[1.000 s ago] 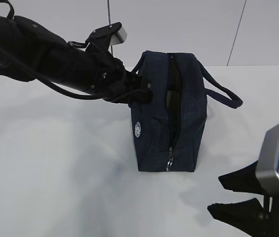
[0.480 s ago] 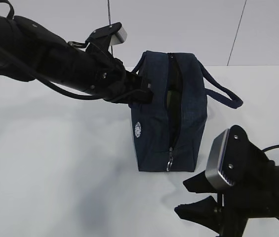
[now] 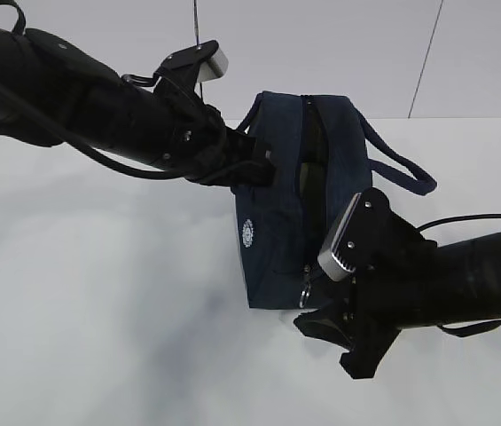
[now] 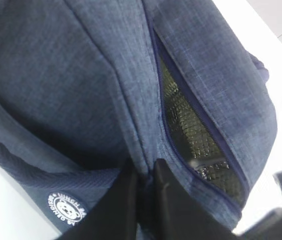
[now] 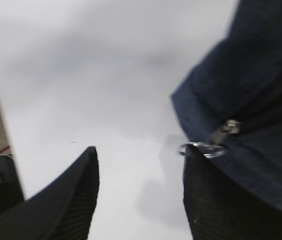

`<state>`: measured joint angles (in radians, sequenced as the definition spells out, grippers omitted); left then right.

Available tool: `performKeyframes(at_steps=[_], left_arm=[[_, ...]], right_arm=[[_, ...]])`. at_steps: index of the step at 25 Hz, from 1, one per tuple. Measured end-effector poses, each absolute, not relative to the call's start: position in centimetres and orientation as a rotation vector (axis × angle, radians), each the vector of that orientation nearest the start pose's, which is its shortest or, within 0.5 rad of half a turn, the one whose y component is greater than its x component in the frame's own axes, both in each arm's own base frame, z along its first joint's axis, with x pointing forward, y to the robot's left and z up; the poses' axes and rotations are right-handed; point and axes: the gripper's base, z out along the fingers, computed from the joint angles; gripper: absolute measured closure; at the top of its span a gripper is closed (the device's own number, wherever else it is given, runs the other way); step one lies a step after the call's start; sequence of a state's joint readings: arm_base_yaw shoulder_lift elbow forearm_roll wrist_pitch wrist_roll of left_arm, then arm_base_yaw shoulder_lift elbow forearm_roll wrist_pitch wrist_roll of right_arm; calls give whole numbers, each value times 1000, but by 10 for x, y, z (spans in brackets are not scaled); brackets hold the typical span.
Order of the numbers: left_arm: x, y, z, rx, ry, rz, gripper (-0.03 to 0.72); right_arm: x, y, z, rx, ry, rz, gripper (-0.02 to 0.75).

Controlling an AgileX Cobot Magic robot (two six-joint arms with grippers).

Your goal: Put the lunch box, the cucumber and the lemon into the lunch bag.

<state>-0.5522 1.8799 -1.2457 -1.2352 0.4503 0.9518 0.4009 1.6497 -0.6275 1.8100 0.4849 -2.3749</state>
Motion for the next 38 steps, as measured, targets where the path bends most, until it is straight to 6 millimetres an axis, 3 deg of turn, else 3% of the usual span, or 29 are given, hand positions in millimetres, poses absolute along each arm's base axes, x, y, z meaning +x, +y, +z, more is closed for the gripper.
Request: performKeyframes(at_steps=[17,38], left_arm=[[329,-249,215,600,2295,-908,669],[328,-249,215,605,2296,-912,666]], right_arm=[[277,151,135,-1228,2060,346,336],[276,158,133,-1231,2027,453,336]])
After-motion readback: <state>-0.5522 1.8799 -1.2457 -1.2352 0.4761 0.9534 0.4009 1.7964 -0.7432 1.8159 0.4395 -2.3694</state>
